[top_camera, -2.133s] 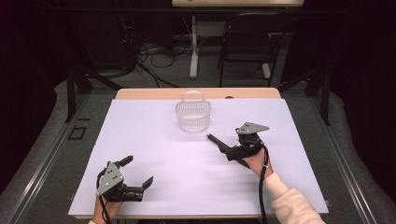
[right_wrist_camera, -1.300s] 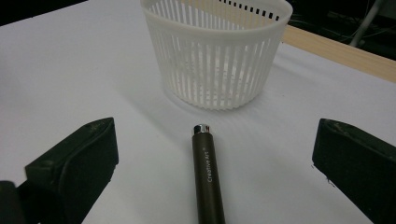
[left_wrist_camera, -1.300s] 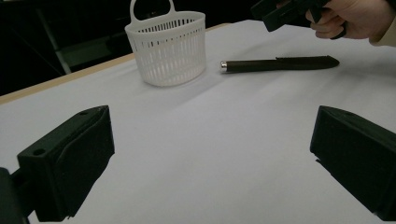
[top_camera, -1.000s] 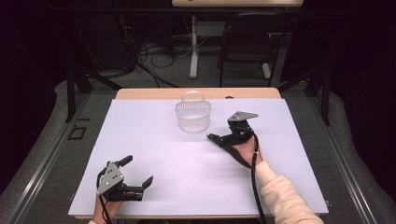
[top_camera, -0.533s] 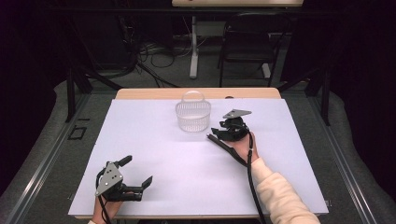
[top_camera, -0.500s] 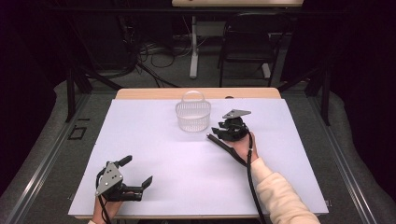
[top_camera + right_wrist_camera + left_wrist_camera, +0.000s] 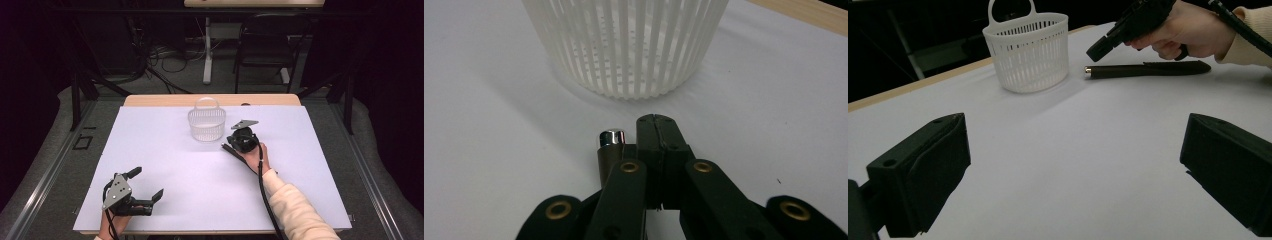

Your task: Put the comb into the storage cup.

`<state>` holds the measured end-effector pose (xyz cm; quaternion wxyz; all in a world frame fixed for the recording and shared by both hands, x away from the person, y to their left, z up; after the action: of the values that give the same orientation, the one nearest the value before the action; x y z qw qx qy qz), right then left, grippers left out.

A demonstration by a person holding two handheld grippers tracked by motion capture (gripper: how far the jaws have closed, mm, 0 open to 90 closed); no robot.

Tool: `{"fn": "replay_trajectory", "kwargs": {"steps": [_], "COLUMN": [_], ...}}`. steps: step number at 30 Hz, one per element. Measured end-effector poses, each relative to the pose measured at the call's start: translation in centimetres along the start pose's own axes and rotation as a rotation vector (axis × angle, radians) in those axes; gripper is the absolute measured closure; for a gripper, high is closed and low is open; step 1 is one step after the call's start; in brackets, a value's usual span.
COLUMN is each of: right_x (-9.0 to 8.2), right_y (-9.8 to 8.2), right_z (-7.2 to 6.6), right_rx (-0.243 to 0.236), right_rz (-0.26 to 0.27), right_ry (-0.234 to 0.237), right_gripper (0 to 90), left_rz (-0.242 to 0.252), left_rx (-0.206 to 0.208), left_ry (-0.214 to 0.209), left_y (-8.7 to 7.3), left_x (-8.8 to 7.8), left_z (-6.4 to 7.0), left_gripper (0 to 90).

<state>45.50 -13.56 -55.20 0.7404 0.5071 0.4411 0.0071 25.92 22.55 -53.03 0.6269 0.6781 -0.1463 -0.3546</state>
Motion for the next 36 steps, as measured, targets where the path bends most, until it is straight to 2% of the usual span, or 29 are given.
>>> {"fn": "replay_trajectory", "kwargs": {"steps": [9,13,36], "right_x": [0.8,0.7,0.7], "right_y": [0.0,0.0,0.3], "right_z": [-0.6,-0.7,-2.4], "right_rx": [-0.029,-0.032,-0.095], "right_rz": [-0.04,-0.04,-0.094], "right_ry": [0.0,0.004,0.063], "right_gripper": [90.0,90.0,90.0], "left_rz": [-0.002,-0.002,-0.007], "left_rx": [-0.001,0.0,0.005], "left_ry": [-0.002,-0.001,-0.001], "left_y": [0.0,0.0,0.0], "left_x": [0.0,0.0,0.0], "left_z": [0.0,0.0,0.1], "left_gripper": [0.0,0.0,0.0]}}
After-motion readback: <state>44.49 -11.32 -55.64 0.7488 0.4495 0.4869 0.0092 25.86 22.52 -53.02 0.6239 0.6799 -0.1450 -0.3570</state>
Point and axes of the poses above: each handheld gripper's, and its own axes: x roughly forward along the jaws, y roughly out of its top, z roughly to its right, the point moved 1 cm from there along x, roughly forward along the jaws, and after that the axes turned 6 degrees about -x, right-handed, at the moved point
